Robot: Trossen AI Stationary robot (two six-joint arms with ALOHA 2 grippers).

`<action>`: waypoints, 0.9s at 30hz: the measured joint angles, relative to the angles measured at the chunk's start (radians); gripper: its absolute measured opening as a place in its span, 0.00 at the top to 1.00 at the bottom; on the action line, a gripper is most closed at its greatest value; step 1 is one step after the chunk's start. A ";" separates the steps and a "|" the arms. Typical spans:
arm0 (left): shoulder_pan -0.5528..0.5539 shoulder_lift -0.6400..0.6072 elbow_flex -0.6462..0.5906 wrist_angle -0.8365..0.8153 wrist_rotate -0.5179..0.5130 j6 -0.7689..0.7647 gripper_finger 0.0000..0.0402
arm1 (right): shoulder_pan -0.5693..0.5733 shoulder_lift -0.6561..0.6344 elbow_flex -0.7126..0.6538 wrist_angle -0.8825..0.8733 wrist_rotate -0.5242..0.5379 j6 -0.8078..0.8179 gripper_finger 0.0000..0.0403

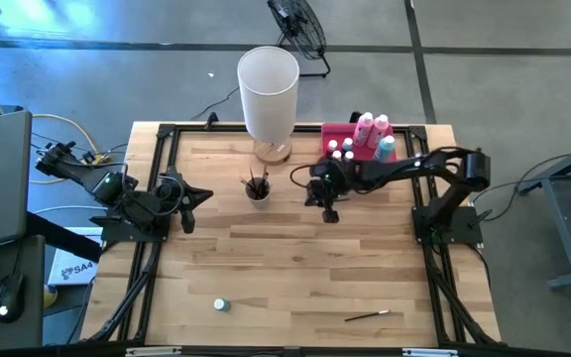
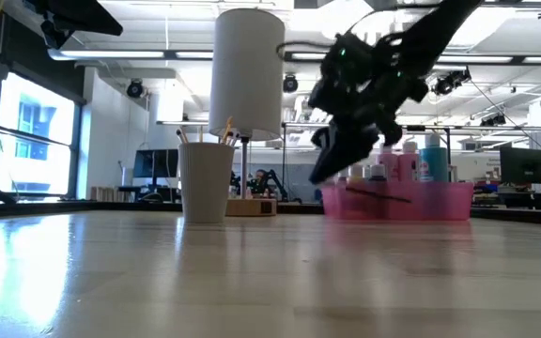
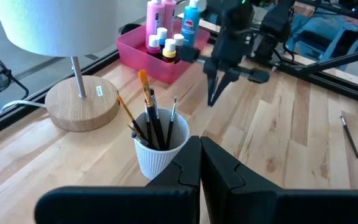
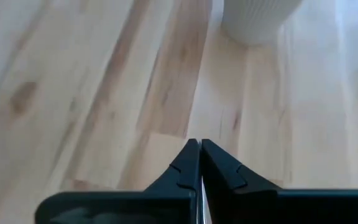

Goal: Pick & Place Paint Supplies
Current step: Put the silver eyeshadow brush into the white cup

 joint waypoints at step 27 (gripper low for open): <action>0.001 0.027 0.001 0.185 -0.226 0.107 0.86 | -0.005 -0.191 0.285 0.233 -0.139 0.262 0.99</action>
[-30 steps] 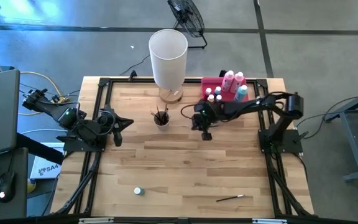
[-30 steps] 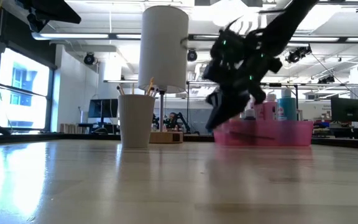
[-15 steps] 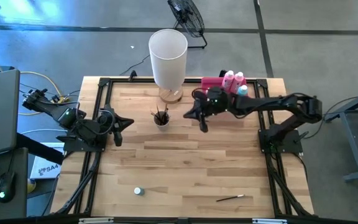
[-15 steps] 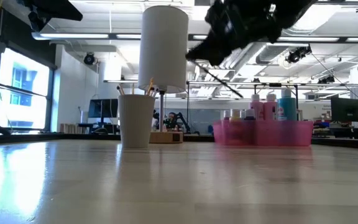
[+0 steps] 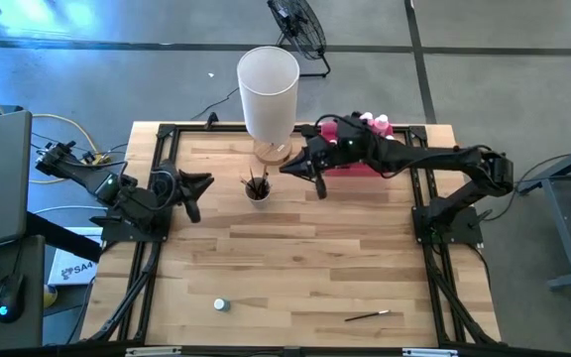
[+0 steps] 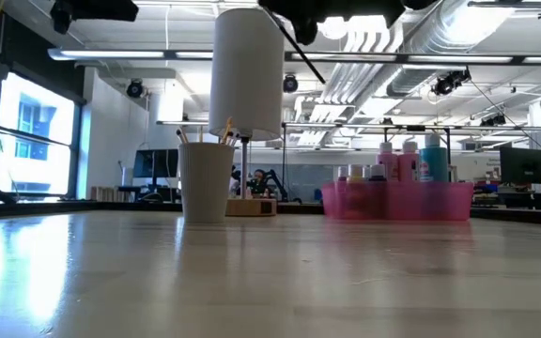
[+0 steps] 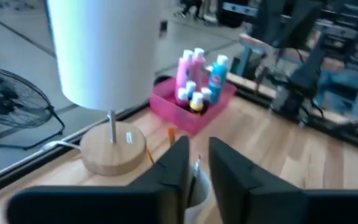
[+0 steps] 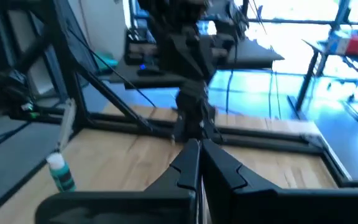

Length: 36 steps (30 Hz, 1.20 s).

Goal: Pick & Place Paint Supplies
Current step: Put the silver eyeshadow brush into the white cup

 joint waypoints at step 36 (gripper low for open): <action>0.579 0.470 0.019 0.994 0.928 0.441 0.61 | 0.015 0.000 0.006 0.312 -0.035 0.173 0.99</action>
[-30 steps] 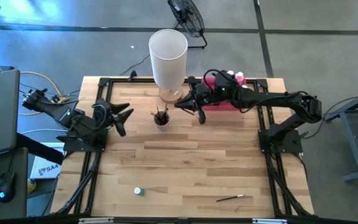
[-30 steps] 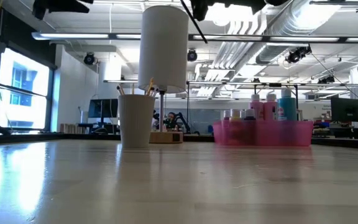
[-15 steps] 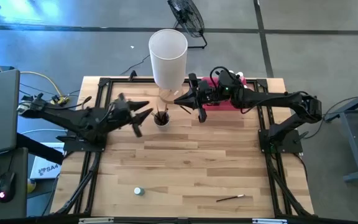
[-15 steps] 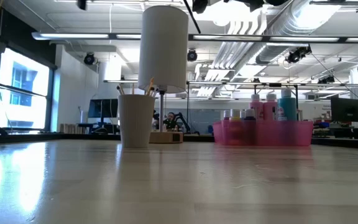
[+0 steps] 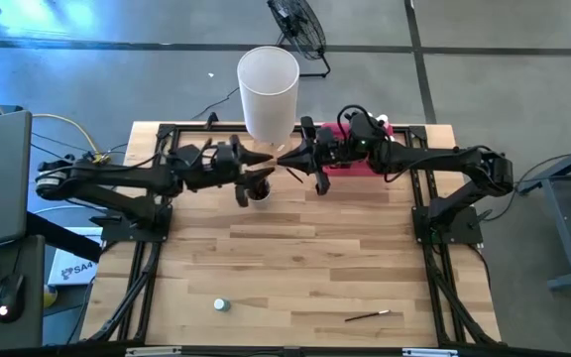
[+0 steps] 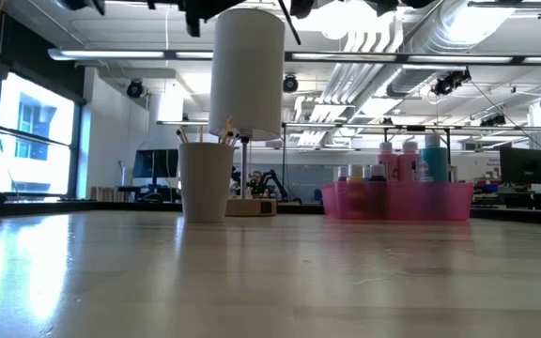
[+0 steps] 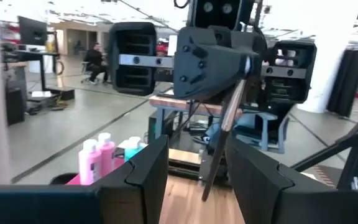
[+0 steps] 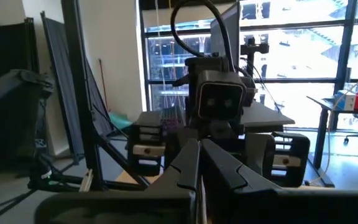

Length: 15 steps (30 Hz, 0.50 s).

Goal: Pick & Place Paint Supplies
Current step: Put the silver eyeshadow brush into the white cup

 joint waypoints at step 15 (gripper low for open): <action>0.010 0.140 0.139 0.001 0.067 0.030 0.61 | -0.003 0.000 0.000 -0.012 0.018 0.000 0.99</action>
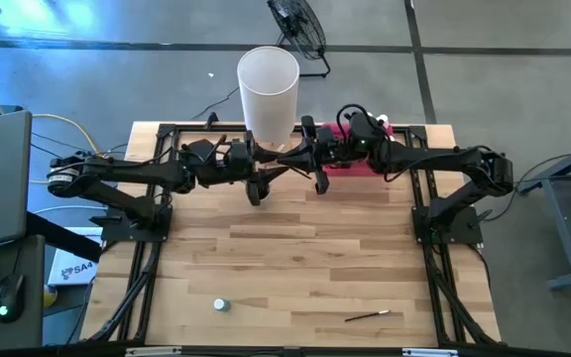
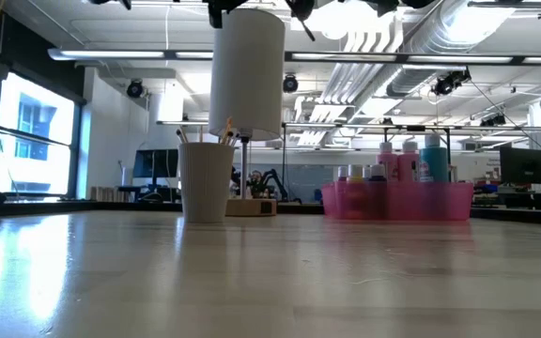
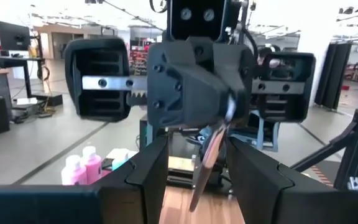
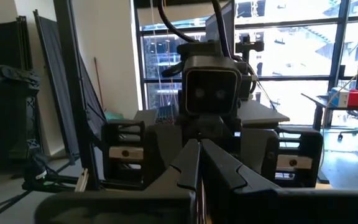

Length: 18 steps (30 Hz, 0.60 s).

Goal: Pick & Place Paint Supplies
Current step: Put the silver eyeshadow brush into the white cup

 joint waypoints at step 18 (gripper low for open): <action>0.000 0.029 0.005 0.005 0.020 -0.019 0.75 | 0.000 0.000 0.000 0.000 0.026 -0.020 0.99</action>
